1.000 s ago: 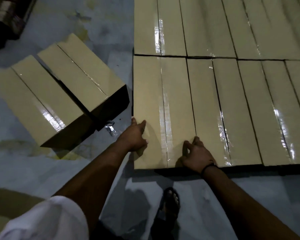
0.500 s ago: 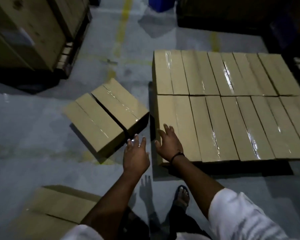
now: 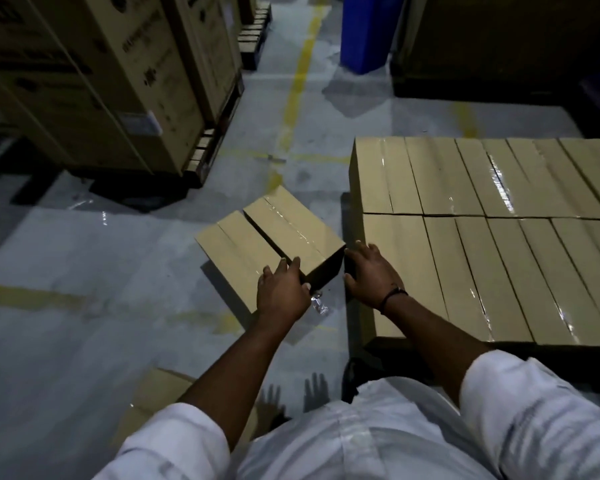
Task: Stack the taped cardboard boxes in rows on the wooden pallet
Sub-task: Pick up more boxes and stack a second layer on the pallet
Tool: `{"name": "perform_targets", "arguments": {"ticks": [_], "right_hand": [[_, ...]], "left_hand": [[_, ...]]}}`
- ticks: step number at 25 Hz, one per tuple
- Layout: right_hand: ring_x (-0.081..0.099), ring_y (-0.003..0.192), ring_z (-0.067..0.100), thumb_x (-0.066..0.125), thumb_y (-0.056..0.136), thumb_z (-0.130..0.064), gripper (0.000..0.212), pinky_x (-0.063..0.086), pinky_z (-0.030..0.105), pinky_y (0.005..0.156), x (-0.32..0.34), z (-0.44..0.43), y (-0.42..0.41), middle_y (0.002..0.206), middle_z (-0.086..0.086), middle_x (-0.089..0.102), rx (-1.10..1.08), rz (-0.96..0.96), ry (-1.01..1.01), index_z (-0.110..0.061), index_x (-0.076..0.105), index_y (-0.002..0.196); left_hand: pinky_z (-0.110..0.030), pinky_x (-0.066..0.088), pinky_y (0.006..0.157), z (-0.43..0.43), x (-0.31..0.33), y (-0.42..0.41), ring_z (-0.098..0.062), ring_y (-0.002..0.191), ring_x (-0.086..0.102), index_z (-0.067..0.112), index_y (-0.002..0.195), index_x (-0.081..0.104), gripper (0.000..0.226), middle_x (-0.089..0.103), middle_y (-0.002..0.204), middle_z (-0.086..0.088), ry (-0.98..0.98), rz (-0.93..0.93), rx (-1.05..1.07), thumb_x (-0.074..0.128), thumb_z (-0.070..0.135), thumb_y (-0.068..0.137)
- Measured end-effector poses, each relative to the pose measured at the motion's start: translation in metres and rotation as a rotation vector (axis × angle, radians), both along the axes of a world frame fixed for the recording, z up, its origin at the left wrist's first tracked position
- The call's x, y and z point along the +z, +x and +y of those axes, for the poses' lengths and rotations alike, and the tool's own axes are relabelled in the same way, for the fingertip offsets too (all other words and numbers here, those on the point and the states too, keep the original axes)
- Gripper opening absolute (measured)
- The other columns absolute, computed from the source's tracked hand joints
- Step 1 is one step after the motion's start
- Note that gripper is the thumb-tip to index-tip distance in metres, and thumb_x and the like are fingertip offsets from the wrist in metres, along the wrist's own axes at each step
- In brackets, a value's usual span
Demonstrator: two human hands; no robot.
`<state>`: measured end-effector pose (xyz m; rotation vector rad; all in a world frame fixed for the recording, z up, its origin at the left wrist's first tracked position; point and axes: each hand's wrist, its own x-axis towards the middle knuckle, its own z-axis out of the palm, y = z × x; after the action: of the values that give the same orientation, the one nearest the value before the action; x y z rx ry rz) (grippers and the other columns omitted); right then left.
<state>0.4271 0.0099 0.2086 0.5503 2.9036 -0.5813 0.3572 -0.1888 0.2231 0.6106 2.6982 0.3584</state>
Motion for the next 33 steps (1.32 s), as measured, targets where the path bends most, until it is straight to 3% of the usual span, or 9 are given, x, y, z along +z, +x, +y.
{"name": "perform_targets", "arguments": {"ticks": [7,14,24,33], "right_hand": [[0.025,0.153,0.031,0.063,0.098,-0.034,0.065,0.034,0.043,0.121,0.009,0.042,-0.038,0.165,0.01,0.029,0.041,-0.014,-0.063,-0.022,0.037,0.156],[0.023,0.152,0.032,0.061,0.099,-0.035,0.065,0.028,0.042,0.121,0.025,0.083,-0.091,0.165,0.01,0.029,0.123,0.0,-0.038,-0.019,0.036,0.157],[0.025,0.151,0.031,0.06,0.1,-0.034,0.064,0.035,0.044,0.117,0.006,0.077,-0.153,0.165,0.009,0.03,0.141,-0.087,-0.078,-0.02,0.034,0.157],[0.027,0.15,0.031,0.059,0.101,-0.033,0.065,0.035,0.043,0.116,-0.015,0.061,-0.255,0.163,0.009,0.032,0.138,-0.176,-0.065,-0.018,0.033,0.158]], "left_hand": [[-0.05,0.037,0.115,0.027,-0.011,-0.031,-0.045,0.141,0.039,0.021,0.158,0.035,0.07,0.045,0.156,-0.011,0.006,-0.053,0.106,0.061,0.041,0.096],[-0.051,0.04,0.112,0.072,0.004,-0.072,-0.041,0.141,0.042,0.021,0.157,0.038,0.066,0.044,0.158,-0.009,0.073,0.053,0.182,0.059,0.041,0.098],[-0.05,0.038,0.115,0.065,-0.025,-0.13,-0.038,0.143,0.041,0.021,0.158,0.034,0.068,0.044,0.158,-0.008,0.082,-0.07,0.238,0.058,0.043,0.099],[-0.046,0.035,0.117,0.038,-0.066,-0.242,-0.036,0.145,0.038,0.022,0.159,0.032,0.068,0.041,0.16,-0.008,0.083,-0.193,0.218,0.057,0.043,0.1]]}}
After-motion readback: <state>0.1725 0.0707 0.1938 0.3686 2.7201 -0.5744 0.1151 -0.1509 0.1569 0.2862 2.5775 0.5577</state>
